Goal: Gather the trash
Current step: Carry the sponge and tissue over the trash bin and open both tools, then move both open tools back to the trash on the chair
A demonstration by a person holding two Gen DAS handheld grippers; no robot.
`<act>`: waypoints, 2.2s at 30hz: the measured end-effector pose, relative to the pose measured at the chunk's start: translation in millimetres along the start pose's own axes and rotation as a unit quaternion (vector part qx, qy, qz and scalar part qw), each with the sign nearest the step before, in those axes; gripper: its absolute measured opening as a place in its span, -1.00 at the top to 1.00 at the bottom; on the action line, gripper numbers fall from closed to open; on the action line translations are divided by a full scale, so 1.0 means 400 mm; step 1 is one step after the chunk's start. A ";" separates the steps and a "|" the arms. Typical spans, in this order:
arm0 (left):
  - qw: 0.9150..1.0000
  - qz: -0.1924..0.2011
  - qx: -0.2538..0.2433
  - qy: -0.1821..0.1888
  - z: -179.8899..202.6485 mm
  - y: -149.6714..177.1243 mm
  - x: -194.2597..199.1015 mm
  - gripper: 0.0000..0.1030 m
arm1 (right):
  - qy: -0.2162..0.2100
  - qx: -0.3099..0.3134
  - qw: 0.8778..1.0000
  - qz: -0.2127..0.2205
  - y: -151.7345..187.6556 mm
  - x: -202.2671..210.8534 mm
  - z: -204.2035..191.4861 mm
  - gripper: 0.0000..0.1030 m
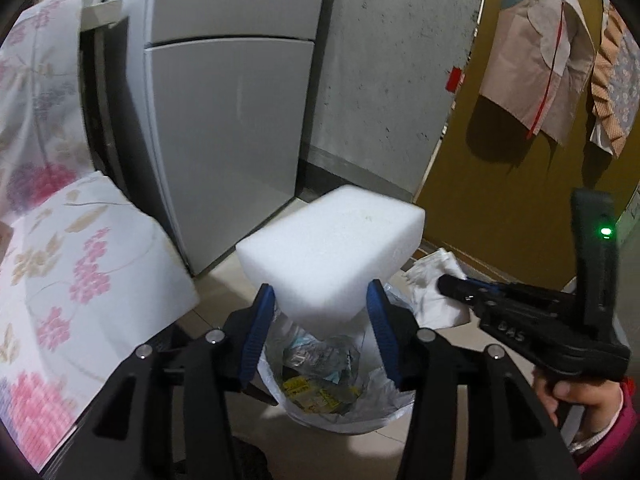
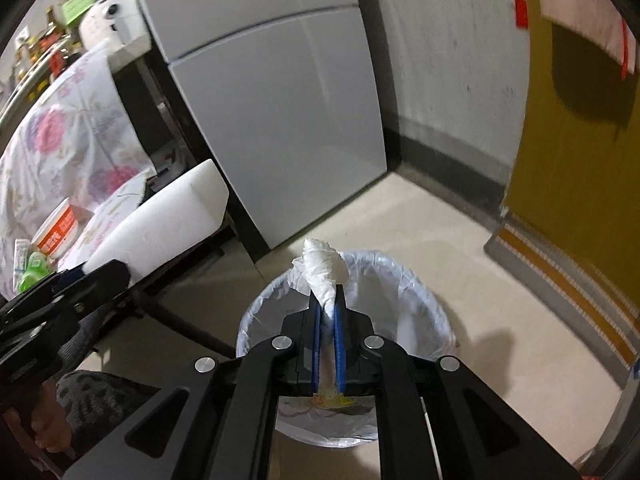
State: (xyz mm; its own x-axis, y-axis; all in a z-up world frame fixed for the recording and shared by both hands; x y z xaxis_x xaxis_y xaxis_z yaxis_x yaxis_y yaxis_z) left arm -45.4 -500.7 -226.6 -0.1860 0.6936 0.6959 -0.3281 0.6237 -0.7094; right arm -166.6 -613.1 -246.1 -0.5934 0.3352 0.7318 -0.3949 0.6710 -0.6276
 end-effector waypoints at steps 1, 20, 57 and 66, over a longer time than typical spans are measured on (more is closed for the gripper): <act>1.000 -0.002 -0.001 0.000 0.001 0.000 -0.007 -0.03 | 0.001 -0.007 1.000 -0.005 0.002 -0.011 0.008 0.81; 0.994 0.058 0.070 -0.054 -0.162 -0.019 0.195 -0.24 | 0.005 0.021 0.996 0.091 -0.066 0.207 -0.101 0.24; 0.873 0.052 0.310 -0.372 -0.836 0.462 0.869 -0.38 | -0.213 0.333 0.918 0.013 0.144 0.133 -1.077 0.14; 0.871 0.043 0.317 -0.374 -0.869 0.469 0.861 -0.39 | -0.235 0.354 0.905 0.012 0.144 0.116 -1.167 0.14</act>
State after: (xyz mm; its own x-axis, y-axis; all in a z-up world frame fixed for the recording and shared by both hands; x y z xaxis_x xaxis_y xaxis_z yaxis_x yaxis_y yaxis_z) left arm 151.0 -19.4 -158.7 -0.7075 0.1517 0.6902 -0.6850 0.0927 -0.7226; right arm 110.4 -250.2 -124.1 -0.7752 -0.0852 0.6259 -0.6294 0.0200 -0.7768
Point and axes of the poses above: each gripper's, at about its wrist camera, not at the fingertips, and x roughly against the way its jaws point, z to its right, y to its underside, the point moved 5 cm from there along -x, roughly the way its jaws point, and after that the axes turned 2 degrees about -y, right-handed, at the moved point
